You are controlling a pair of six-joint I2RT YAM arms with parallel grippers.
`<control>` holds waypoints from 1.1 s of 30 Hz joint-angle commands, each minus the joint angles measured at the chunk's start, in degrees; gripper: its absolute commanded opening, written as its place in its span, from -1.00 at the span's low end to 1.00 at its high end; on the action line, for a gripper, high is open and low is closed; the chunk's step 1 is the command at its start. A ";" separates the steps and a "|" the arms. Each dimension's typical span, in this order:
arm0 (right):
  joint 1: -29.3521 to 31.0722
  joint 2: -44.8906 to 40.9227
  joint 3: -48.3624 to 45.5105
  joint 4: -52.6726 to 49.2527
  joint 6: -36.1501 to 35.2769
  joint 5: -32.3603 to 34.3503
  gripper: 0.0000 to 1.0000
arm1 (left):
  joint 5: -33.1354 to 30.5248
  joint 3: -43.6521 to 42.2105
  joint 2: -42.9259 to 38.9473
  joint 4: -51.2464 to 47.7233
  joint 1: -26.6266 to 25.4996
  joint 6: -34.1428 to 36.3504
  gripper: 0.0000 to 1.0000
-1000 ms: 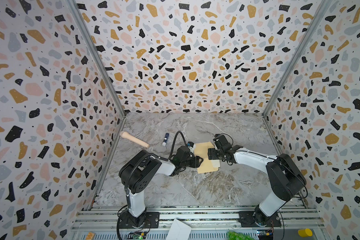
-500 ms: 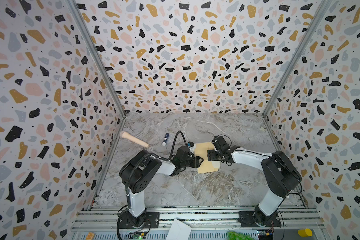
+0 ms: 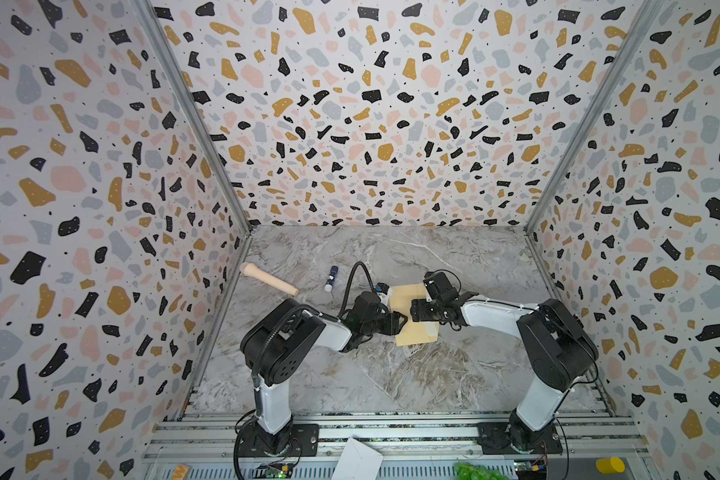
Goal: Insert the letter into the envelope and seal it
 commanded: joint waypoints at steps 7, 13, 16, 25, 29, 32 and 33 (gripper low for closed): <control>-0.23 0.76 -1.38 3.67 2.73 -5.98 0.62 | 0.09 0.48 2.49 -2.97 -0.11 0.86 0.25; -0.13 0.59 -2.90 5.23 4.98 -8.46 0.61 | 0.02 0.48 2.58 -2.97 -0.11 0.77 0.25; -0.10 0.19 -3.91 6.86 6.24 -9.91 0.61 | 0.00 0.56 2.58 -2.97 -0.11 0.73 0.25; 0.02 -1.14 -5.61 10.01 9.19 -13.17 0.61 | -0.04 0.59 2.58 -2.79 -0.11 0.37 0.25; -1.56 -4.92 -5.67 9.59 9.02 -13.06 0.61 | -0.30 0.31 1.83 -2.96 -0.11 0.49 0.25; -2.69 -9.97 -5.85 8.74 8.10 -11.75 0.61 | -0.68 0.22 1.03 -3.29 -0.11 0.55 0.25; -2.88 -11.65 -5.80 7.96 7.61 -10.87 0.61 | -0.77 0.23 0.84 -3.48 -0.11 0.56 0.25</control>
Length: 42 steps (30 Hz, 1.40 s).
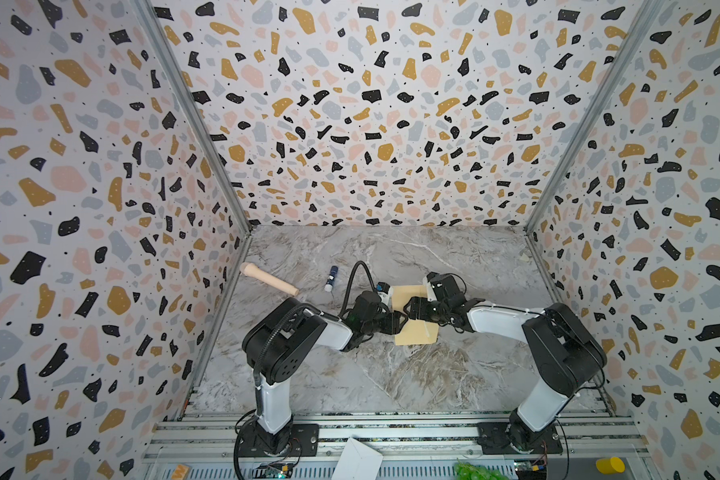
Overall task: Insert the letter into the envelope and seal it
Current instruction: 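Release the envelope with right gripper and draw it back slightly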
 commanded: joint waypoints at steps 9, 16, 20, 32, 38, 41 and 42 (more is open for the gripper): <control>-1.02 -16.93 -4.46 -7.71 -3.23 1.47 0.62 | -1.08 -0.73 -2.20 -4.02 -0.11 0.13 0.26; -1.09 -20.91 -10.83 -4.50 -2.16 -0.82 0.63 | -1.40 -1.84 -5.71 -5.21 -0.11 0.22 0.28; -1.01 -19.71 -11.48 -3.01 -1.88 -2.06 0.63 | -1.57 -2.65 -8.47 -6.02 -0.11 0.22 0.31; -1.10 -14.27 -9.90 -0.43 -1.83 -2.68 0.63 | -1.15 -4.89 -12.52 -8.38 -0.11 -0.26 0.40; -1.10 -11.71 -9.51 0.61 -1.37 -2.74 0.63 | -0.39 -5.56 -10.31 -6.58 -0.11 -0.94 0.40; -1.16 -10.84 -9.28 0.71 -1.19 -2.80 0.63 | -0.18 -5.51 -9.16 -5.97 -0.11 -0.92 0.40; -1.10 -10.63 -9.28 0.80 -1.11 -2.87 0.63 | -0.07 -5.42 -8.75 -5.66 -0.11 -0.92 0.40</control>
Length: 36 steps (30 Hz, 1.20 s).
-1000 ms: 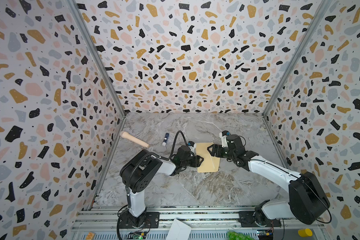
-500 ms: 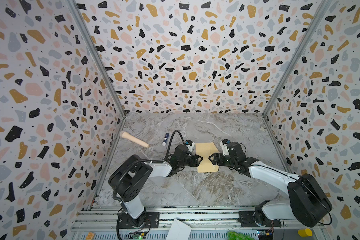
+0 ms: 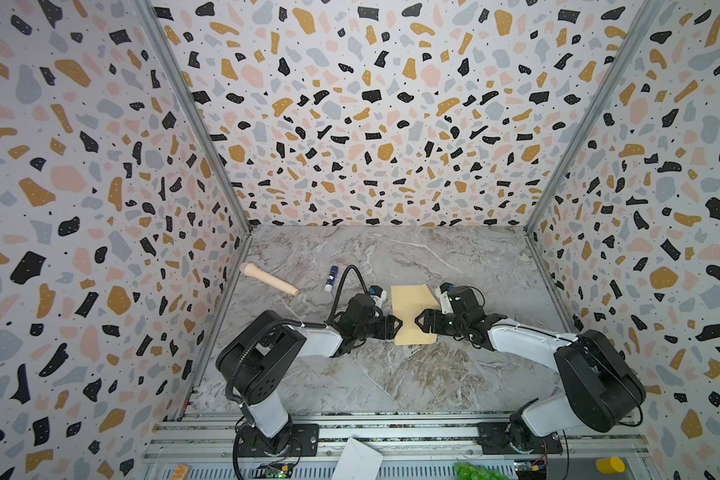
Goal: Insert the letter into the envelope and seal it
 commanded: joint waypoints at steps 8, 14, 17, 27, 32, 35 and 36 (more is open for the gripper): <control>0.10 1.80 1.25 3.10 1.96 -4.09 0.63 | 2.19 -0.08 3.60 5.01 -0.19 -1.66 0.36; 0.06 3.05 0.87 4.10 2.52 -5.12 0.63 | 2.54 -0.05 4.90 6.00 -0.37 -2.11 0.30; 0.32 3.87 0.89 4.15 2.70 -5.34 0.63 | 2.61 -0.14 5.46 6.69 -0.45 -2.37 0.29; 1.86 5.87 0.98 5.08 3.79 -6.00 0.63 | 2.83 -0.37 6.34 7.67 -0.72 -2.67 0.27; 2.43 6.42 1.05 5.60 4.59 -6.52 0.63 | 2.91 -0.64 6.70 8.38 -0.90 -2.99 0.27; 2.64 6.36 1.15 5.85 5.03 -6.51 0.63 | 2.94 -0.97 6.79 8.92 -1.13 -3.34 0.27; 2.82 6.48 1.22 5.86 5.16 -6.55 0.63 | 2.90 -0.99 6.88 9.03 -1.25 -3.42 0.27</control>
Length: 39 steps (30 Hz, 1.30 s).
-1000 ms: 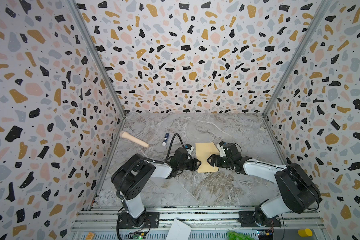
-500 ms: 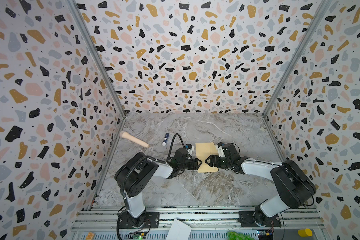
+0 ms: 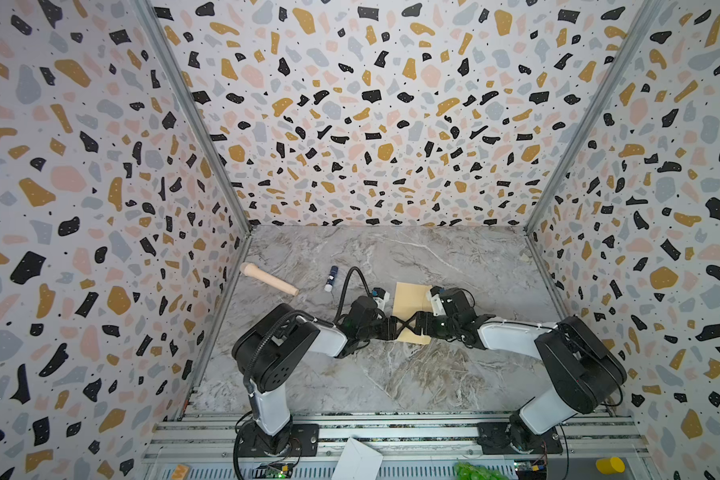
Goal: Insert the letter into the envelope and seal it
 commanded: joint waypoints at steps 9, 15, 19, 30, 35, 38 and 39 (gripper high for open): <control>1.80 1.76 1.67 0.17 2.13 -1.02 0.63 | 0.47 -1.18 1.60 1.65 -1.58 -1.44 0.27; 2.41 2.27 2.03 0.66 2.68 -1.13 0.63 | 0.38 -1.12 1.59 1.65 -1.76 -1.47 0.27; 2.74 2.64 2.19 0.86 2.92 -1.13 0.63 | 0.28 -1.11 1.59 1.65 -1.84 -1.55 0.27; 2.54 1.47 2.96 0.26 2.30 -0.67 0.63 | -0.41 -0.93 0.28 0.94 -1.94 -1.29 0.27; -0.09 -5.65 4.49 -2.99 -0.37 0.19 0.63 | -3.92 0.81 -6.33 -6.15 -1.26 2.82 0.35; -1.74 -11.41 6.24 -6.01 -3.42 2.13 0.64 | -7.22 3.21 -11.56 -13.31 -0.41 6.35 0.43; -2.24 -13.14 6.82 -7.00 -4.49 2.60 0.64 | -8.24 4.05 -13.13 -15.35 -0.12 7.42 0.47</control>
